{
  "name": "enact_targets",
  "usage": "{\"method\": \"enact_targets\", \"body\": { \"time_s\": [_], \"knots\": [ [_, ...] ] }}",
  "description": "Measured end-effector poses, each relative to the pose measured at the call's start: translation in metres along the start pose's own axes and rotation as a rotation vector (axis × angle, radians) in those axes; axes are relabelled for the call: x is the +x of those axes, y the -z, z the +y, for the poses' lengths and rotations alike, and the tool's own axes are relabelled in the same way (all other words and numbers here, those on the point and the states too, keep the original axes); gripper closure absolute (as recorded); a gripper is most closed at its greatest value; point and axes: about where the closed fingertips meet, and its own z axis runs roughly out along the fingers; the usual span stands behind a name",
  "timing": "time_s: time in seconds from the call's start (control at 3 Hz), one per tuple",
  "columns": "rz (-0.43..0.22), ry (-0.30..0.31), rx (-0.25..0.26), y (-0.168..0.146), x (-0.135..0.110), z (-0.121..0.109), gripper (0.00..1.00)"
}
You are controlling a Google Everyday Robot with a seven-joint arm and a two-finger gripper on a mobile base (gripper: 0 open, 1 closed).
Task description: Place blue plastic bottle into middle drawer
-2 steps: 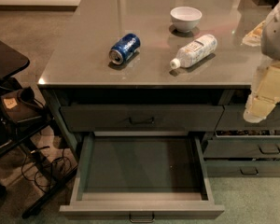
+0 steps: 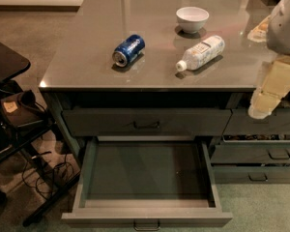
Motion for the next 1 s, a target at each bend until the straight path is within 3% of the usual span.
{"method": "enact_targets", "body": {
  "time_s": [1.0],
  "knots": [
    [-0.081, 0.030, -0.036, -0.035, -0.040, -0.120, 0.00]
  ]
}}
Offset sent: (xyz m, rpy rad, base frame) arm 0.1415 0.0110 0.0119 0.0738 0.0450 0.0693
